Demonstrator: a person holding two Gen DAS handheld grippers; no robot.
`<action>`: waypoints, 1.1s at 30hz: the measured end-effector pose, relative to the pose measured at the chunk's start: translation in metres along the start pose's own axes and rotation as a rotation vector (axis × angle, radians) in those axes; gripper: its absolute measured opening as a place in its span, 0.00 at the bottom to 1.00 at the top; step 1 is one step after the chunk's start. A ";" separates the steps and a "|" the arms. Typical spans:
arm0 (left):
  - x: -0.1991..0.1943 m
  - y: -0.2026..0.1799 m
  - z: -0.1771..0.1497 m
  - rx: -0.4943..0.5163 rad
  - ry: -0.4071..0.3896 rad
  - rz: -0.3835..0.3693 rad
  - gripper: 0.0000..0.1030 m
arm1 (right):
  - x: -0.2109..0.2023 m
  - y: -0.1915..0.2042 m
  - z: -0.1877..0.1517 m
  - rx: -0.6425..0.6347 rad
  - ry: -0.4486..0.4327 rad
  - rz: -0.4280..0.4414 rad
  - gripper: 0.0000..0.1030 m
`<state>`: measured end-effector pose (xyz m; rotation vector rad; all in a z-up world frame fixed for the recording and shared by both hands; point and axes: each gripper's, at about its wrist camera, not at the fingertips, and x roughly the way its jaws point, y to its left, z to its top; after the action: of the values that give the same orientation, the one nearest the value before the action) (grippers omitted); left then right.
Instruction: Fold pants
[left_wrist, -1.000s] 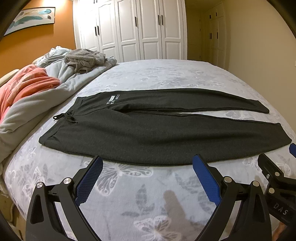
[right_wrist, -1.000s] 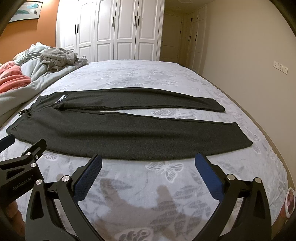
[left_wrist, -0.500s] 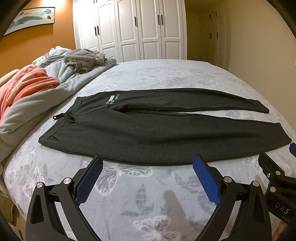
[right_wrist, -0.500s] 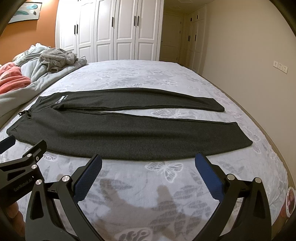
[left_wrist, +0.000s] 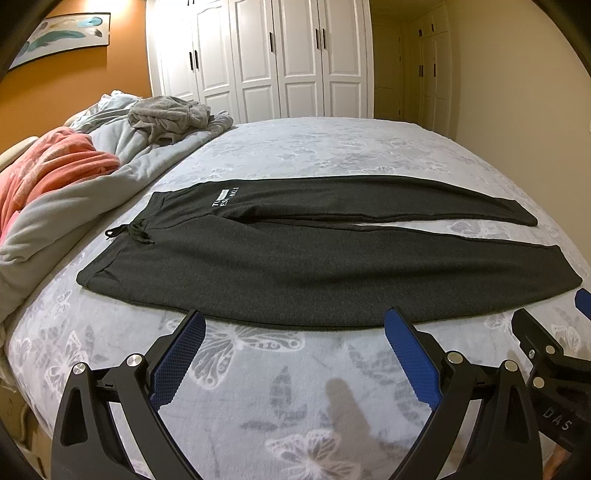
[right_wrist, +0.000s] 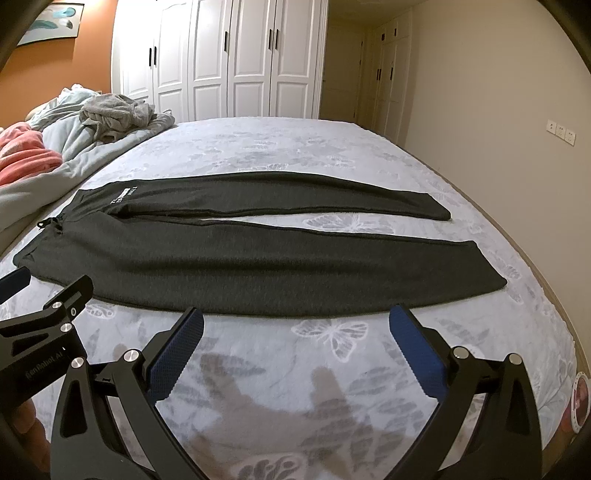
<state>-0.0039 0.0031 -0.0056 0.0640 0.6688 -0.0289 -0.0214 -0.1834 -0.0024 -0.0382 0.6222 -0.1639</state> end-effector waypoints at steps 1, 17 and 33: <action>0.000 0.000 0.000 -0.001 0.000 0.000 0.92 | 0.000 0.000 0.000 0.000 0.000 0.000 0.96; 0.002 0.004 -0.002 -0.018 0.006 -0.012 0.92 | 0.002 -0.001 -0.002 0.011 0.002 -0.002 0.96; 0.026 0.063 0.038 -0.081 0.042 -0.188 0.94 | 0.060 -0.111 0.069 0.006 0.134 -0.001 0.96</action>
<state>0.0436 0.0631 0.0112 -0.0767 0.7152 -0.1811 0.0513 -0.3040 0.0286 -0.0224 0.7555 -0.1705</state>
